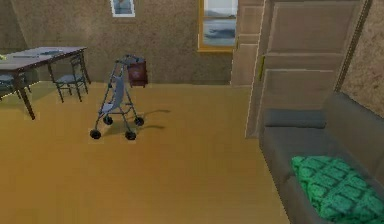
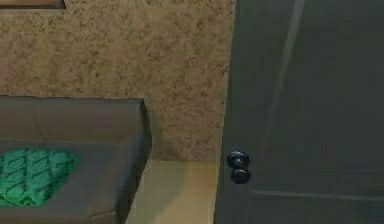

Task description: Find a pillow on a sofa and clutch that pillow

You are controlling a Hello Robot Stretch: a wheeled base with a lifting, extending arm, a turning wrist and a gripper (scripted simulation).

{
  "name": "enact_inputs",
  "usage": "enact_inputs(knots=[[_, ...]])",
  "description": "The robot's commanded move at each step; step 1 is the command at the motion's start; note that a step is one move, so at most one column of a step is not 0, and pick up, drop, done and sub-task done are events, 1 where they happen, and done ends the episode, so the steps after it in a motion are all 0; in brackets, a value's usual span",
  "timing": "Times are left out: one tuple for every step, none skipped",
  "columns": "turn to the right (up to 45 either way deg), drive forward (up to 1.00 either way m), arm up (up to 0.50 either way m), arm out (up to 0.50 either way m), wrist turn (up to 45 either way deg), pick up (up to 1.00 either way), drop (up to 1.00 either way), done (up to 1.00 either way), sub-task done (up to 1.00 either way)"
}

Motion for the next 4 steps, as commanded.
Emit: enact_inputs(knots=[[36.0,0.0,0.0,0.0,0.0,0.0,0.0,0.0,0.0],[0.0,0.5,0.0,0.0,0.0,0.0,0.0,0.0,0.0],[-45.0,0.0,0.0,0.0,0.0,0.0,0.0,0.0,0.0],[-30.0,0.0,0.0,0.0,0.0,0.0,0.0,0.0,0.0]])
